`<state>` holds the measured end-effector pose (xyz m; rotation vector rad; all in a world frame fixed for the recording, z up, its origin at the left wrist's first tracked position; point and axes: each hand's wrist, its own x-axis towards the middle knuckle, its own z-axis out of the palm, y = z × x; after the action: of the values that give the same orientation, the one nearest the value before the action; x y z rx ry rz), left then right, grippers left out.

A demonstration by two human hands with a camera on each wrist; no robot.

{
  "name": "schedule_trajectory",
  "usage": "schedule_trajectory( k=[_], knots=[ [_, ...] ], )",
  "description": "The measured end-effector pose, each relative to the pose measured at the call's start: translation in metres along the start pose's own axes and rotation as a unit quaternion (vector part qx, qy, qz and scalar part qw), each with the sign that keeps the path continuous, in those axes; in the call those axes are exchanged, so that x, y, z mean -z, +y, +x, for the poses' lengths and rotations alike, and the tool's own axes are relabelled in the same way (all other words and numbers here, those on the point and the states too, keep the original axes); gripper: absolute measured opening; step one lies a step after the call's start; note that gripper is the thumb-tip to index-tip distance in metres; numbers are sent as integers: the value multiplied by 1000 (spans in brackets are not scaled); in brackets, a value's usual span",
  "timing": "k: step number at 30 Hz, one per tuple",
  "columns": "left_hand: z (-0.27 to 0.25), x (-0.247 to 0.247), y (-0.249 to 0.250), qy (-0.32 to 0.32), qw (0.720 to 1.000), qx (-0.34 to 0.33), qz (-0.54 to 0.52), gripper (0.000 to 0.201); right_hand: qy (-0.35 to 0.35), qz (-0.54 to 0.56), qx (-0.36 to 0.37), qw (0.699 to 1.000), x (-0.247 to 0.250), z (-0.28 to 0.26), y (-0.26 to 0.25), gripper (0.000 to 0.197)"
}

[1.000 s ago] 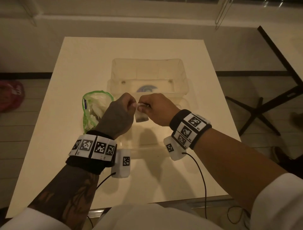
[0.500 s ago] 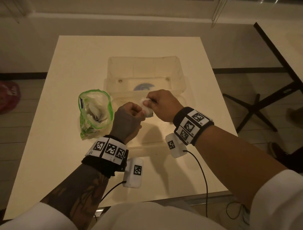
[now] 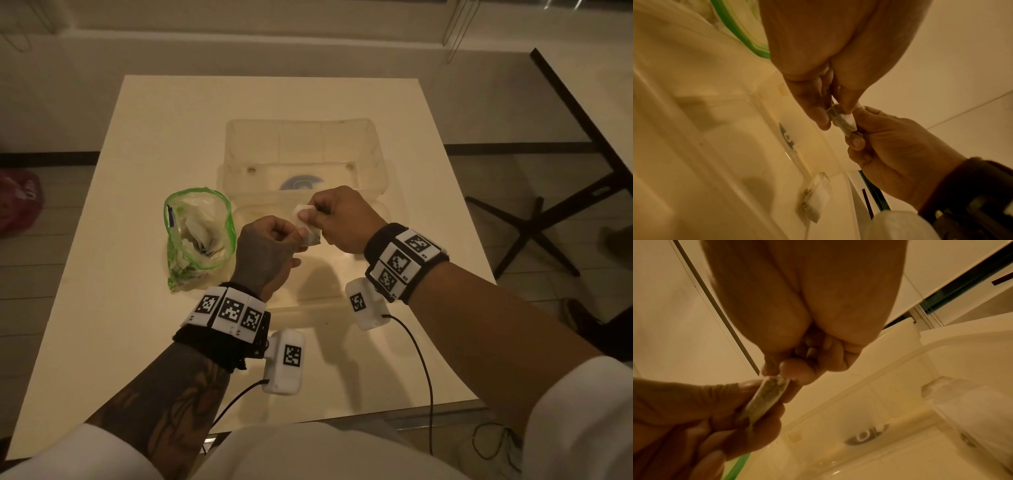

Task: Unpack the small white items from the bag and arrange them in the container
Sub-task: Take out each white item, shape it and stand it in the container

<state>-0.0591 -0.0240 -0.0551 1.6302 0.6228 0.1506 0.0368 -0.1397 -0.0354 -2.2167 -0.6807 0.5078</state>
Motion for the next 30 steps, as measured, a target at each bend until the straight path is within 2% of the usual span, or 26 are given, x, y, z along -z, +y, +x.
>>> schedule_trajectory(
  k=[4, 7, 10, 13, 18, 21, 23, 24, 26, 30],
  knots=[
    [1, 1, -2, 10, 1000, -2, 5, 13, -8, 21, 3, 1000, -1, -1, 1, 29],
    [2, 1, -1, 13, 998, -33, 43, 8, -16, 21, 3, 1000, -2, -1, 1, 28],
    [2, 2, -1, 20, 998, -44, 39, 6, -20, 22, -1, 1000, -1, -2, 0, 29],
    [5, 4, -3, 36, 999, -30, 14, 7, -46, 25, -9, 999, 3, -4, 0, 30],
    [9, 5, -6, 58, 998, 5, 2, 5, -85, 14, -14, 996, 5, -6, 0, 18],
    [7, 4, -8, 102, 989, -68, 87, 23, -54, -17, -27, 998, 2, -4, -1, 18],
    [3, 2, -7, 94, 978, -119, 146, 24, -37, -31, -29, 998, -1, -2, -1, 18],
    [1, 0, -5, 77, 977, -121, 161, 23, -35, -34, -26, 998, -2, -2, -2, 18],
    [-2, -2, -3, 51, 981, -97, 160, 27, -41, -39, -16, 998, -3, -3, -4, 19],
    [0, -3, -4, 52, 993, -43, 100, 30, -67, -45, 2, 997, -3, -5, -10, 19]
  ],
)
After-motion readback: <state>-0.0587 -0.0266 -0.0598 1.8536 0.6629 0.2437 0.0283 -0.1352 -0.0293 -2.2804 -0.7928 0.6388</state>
